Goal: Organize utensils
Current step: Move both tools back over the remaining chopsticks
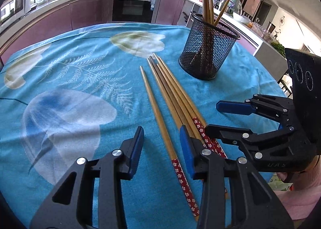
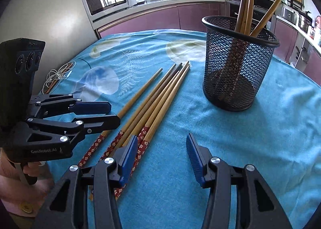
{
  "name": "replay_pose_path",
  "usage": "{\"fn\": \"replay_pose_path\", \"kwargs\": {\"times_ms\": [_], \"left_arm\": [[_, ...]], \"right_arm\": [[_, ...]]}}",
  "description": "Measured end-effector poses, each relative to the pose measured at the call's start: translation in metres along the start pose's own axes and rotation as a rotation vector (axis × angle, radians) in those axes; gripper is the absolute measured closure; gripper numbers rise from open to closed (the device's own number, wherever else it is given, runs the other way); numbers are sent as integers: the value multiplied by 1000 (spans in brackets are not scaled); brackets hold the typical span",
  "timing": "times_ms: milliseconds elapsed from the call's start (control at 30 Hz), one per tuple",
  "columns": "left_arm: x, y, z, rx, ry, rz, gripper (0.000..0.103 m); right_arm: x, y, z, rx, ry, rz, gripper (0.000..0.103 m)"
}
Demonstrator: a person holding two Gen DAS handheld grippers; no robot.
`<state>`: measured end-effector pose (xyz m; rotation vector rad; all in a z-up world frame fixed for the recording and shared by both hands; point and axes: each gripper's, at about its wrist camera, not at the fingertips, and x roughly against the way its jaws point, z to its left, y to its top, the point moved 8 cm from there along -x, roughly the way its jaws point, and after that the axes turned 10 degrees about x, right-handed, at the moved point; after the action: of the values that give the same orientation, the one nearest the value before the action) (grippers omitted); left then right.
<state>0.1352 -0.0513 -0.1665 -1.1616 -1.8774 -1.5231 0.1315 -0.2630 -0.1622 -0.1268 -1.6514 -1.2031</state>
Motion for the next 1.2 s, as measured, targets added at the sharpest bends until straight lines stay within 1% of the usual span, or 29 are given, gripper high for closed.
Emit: {"fn": "replay_pose_path", "kwargs": {"times_ms": [333,500,567,633,833,1033,1200], "left_arm": [[-3,-2,0,-21,21,-7,70],[-4,0,3,-26,33,-3,76],[-5,2,4,-29,39,-3,76],[-7,3,4,-31,44,-4,76],[-11,9,5,-36,62,-8,76],[-19,19,6,-44,82,-13,81],[-26,28,5,-49,100,-17,84]], "right_arm": [[1,-2,-5,15,-35,20,56],[0,-1,-8,14,-43,32,60],[-2,2,-8,16,-45,34,66],[-5,5,-8,21,-49,34,69],[-18,19,-10,30,-66,34,75],[-27,31,-15,23,-78,28,77],[-34,38,-20,5,-77,20,82]]}}
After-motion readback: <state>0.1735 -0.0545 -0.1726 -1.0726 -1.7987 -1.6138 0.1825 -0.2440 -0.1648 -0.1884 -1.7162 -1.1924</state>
